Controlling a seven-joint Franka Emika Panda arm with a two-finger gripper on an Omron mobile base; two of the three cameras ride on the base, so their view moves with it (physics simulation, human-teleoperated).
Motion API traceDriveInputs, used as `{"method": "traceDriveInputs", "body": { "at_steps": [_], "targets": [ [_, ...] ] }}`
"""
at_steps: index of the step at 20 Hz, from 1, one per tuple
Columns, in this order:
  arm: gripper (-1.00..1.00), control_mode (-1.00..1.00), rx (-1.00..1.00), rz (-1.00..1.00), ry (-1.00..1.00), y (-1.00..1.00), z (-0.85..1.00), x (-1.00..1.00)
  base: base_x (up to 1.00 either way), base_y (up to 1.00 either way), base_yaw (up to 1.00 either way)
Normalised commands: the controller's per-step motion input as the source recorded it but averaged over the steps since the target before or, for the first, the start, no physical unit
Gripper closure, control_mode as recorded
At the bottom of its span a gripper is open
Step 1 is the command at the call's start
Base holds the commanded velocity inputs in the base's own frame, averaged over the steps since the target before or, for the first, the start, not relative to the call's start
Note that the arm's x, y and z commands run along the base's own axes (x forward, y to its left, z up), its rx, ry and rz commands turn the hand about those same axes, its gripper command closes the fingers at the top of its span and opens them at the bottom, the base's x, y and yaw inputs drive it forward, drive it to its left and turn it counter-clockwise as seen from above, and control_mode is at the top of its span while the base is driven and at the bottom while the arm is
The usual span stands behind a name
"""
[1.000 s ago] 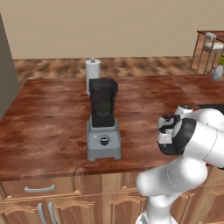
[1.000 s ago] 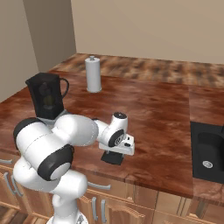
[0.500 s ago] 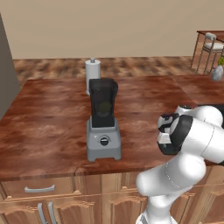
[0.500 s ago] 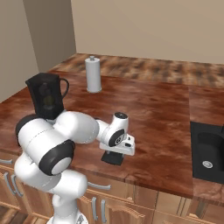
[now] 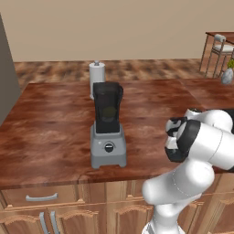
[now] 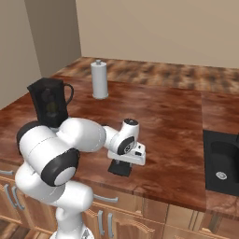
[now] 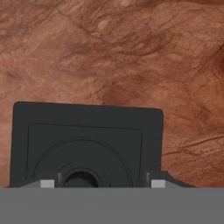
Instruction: Grab the lemon and onion from the fridge, place them in the blender, close the lid, and turn on the blender to create a marinade.
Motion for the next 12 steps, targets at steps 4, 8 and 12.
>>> {"method": "traceDriveInputs", "body": {
  "at_steps": [4,8,12],
  "targets": [
    [1.00,-1.00,0.00,0.00,0.00,0.28,-0.33,-0.35,0.00,0.00,0.00],
    [1.00,-1.00,-0.01,0.00,0.00,0.41,-0.46,-0.36,0.00,0.00,0.00],
    [1.00,-1.00,-0.02,0.00,0.01,0.41,-0.52,-0.34,0.00,0.00,0.00]
  ]
}}
